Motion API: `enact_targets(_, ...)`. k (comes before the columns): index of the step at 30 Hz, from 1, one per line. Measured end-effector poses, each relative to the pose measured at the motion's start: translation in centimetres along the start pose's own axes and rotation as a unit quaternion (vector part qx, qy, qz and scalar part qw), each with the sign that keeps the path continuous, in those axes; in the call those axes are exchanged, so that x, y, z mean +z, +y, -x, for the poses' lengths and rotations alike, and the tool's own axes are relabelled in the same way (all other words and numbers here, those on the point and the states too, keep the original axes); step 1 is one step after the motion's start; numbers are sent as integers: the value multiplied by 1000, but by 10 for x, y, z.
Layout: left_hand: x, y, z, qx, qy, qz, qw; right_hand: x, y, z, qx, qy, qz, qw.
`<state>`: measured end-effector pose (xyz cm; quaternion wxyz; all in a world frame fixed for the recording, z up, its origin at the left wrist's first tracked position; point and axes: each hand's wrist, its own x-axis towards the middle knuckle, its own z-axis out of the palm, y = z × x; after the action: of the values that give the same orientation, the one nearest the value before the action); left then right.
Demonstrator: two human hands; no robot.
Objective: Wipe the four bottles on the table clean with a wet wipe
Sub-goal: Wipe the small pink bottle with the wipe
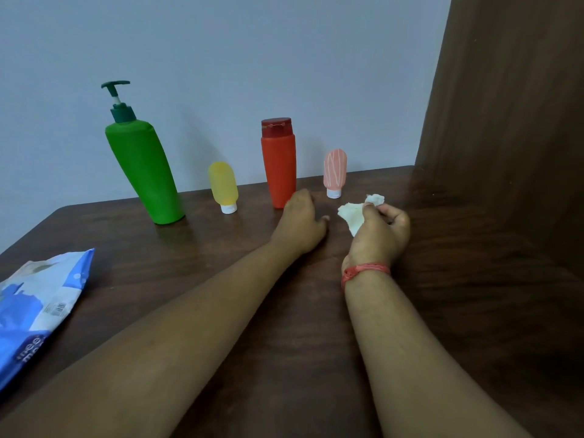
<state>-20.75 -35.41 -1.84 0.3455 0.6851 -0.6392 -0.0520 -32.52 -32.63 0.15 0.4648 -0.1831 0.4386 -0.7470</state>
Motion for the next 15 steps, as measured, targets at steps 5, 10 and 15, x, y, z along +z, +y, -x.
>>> enact_targets(5,26,16,-36,-65,19,64,996,-3,-5,-5,10,14,-22,1000)
enact_targets(10,37,19,-62,-109,45,108,987,-7,-12,-10,32,32,-50,998)
enact_targets(15,39,15,-76,-110,17,94,989,-9,-12,-16,43,41,-57,997)
